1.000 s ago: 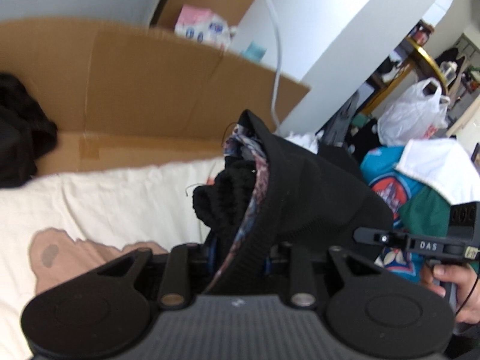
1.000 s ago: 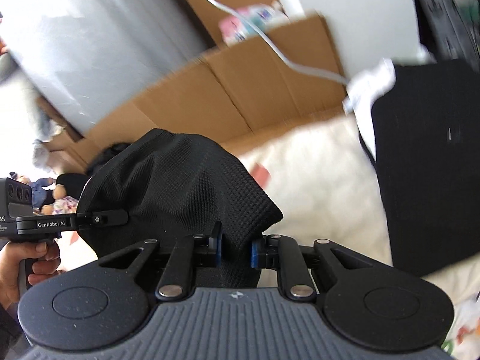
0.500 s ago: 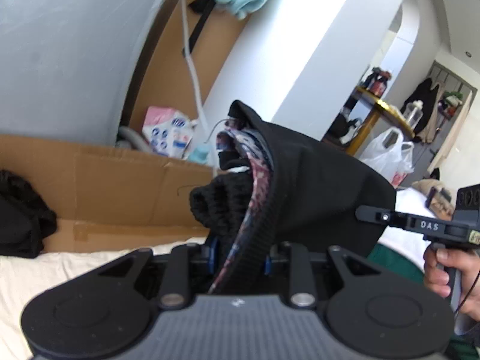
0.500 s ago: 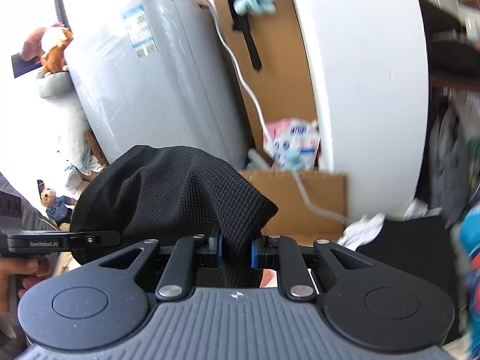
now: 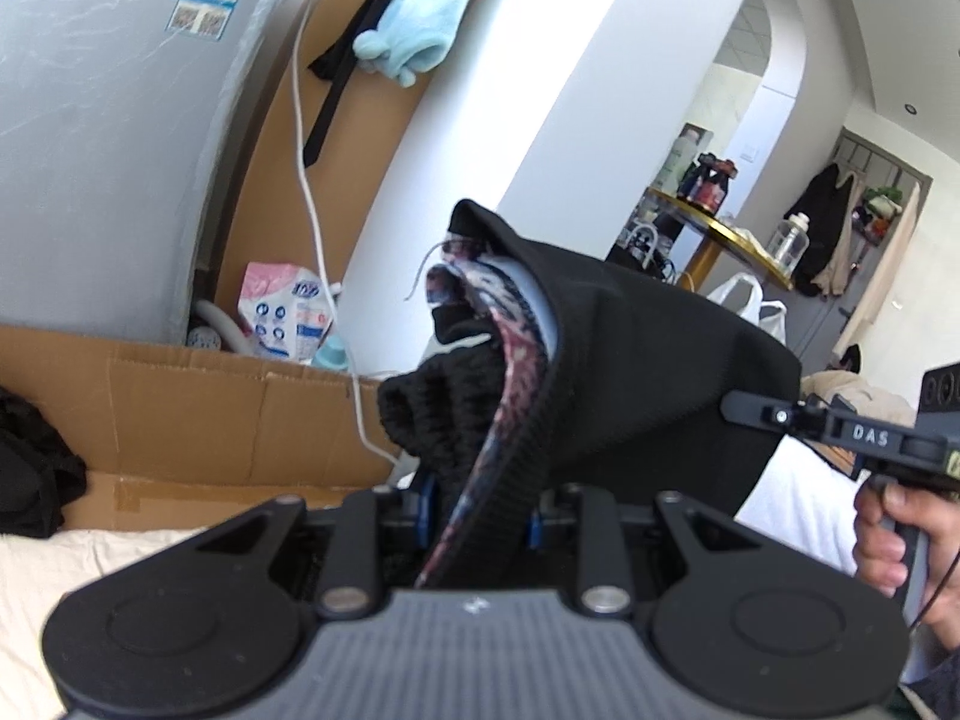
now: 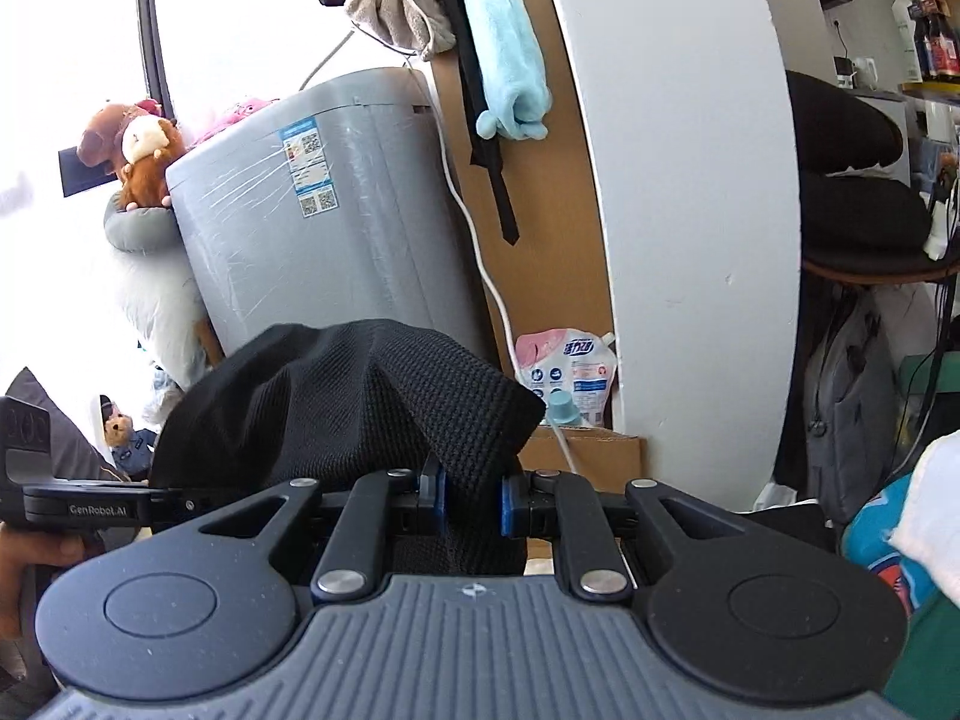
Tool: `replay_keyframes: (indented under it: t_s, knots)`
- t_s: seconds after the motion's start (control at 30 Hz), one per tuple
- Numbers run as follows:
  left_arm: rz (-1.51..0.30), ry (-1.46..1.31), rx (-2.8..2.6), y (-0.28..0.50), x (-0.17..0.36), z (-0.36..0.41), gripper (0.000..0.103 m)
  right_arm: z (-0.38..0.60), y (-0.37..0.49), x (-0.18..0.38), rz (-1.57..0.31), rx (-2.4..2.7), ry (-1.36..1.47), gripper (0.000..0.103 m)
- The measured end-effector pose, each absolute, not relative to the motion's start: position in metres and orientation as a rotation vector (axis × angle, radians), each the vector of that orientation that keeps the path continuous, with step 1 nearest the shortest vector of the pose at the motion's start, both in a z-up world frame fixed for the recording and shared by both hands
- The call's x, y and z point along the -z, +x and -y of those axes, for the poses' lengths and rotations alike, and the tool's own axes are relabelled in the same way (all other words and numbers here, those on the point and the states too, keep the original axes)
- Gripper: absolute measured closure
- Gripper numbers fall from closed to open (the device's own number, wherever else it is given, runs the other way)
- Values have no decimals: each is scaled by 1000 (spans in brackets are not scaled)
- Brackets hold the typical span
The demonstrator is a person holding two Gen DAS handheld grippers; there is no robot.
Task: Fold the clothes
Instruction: 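Lift the folded shorts off the duvet with both grippers, then carry the held black shorts with both grippers toward the clothes pile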
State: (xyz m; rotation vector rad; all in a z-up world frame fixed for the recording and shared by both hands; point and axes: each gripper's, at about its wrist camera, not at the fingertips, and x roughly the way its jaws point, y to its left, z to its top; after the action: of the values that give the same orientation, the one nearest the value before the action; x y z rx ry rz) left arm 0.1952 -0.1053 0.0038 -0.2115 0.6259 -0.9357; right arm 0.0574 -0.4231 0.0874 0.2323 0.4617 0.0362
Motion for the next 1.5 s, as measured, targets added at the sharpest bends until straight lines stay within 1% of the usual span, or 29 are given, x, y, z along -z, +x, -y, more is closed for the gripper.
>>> replay_keyframes:
  t_s: [0.33,0.4,0.67,1.1,1.5]
  knots:
    - [-623,-195,915,183,1,152,74,439,62,-93,-430,11,165,87]
    - [-624,-193,902,184,2,162,74,445,61,-93,-422,14,108,87]
    - [-622,-182,904,179,11,202,74,483,53,-82,-432,38,122,87]
    - [-705,-159,945,157,68,271,74,543,33,-33,-535,154,87,88]
    - [-770,-125,1022,151,118,326,73,583,28,0,-584,203,23,88]
